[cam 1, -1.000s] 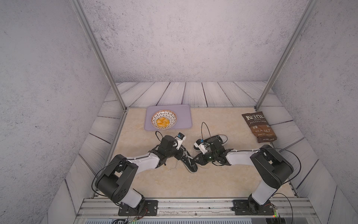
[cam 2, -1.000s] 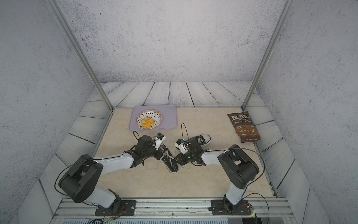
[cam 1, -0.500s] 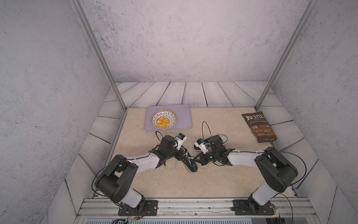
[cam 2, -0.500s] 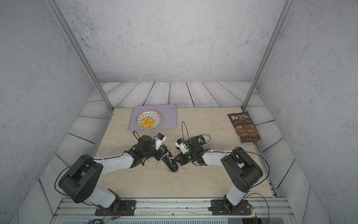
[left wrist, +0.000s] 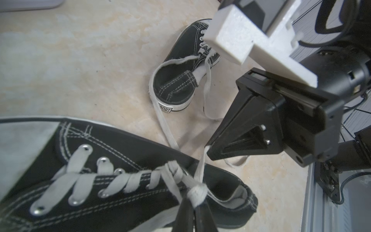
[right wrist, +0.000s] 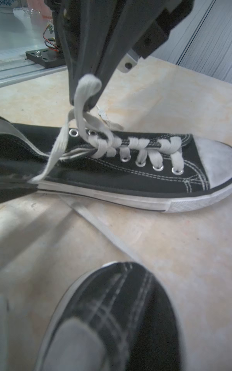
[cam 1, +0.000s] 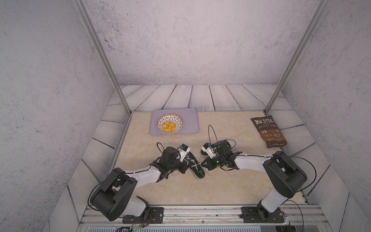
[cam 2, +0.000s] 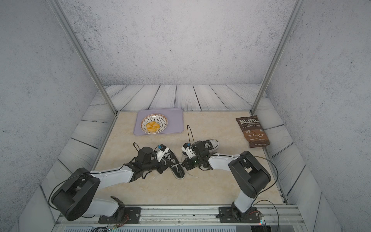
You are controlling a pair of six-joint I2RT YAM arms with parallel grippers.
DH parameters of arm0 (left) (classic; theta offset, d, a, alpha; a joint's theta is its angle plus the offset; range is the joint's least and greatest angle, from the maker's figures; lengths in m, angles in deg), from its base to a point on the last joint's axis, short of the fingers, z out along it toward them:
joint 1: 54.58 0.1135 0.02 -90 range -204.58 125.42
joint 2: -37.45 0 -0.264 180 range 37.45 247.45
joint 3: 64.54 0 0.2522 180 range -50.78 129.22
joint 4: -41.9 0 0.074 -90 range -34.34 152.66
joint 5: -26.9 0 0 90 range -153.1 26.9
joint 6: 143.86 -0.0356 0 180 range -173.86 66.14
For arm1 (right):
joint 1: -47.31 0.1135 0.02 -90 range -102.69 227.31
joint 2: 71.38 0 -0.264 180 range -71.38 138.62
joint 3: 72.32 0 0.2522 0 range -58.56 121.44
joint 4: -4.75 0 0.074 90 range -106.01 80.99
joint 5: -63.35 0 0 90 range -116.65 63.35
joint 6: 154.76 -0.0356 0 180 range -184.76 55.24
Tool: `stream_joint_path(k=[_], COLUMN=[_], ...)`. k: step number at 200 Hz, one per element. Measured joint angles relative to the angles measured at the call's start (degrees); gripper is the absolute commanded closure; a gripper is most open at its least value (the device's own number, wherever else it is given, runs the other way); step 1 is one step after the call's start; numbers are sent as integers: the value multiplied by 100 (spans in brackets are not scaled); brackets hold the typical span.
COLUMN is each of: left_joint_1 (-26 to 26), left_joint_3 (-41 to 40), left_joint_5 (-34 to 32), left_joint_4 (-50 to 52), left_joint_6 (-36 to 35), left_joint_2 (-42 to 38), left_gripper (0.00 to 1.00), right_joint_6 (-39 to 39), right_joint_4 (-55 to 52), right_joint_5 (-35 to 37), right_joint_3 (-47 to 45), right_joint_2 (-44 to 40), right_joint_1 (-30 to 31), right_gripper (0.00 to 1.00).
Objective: Tie the shoes
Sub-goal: Cross the shoelace with the shoelace.
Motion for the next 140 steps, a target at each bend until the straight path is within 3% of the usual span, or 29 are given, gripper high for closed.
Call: stream_joint_path(k=[70,140], left_joint_1=[0,-144], left_joint_3=[-317,-304], left_joint_5=[-87,-184], left_joint_4=[271,509], left_joint_6=[83,81], left_joint_2=[-173,-72], left_gripper=[91,90], right_joint_6=[-4,2], right_joint_4=[-424,-459], right_joint_5=[557,372], right_joint_3=[317,531], right_joint_2=[0,0], right_joint_1=[0,55], right_gripper=[99,99])
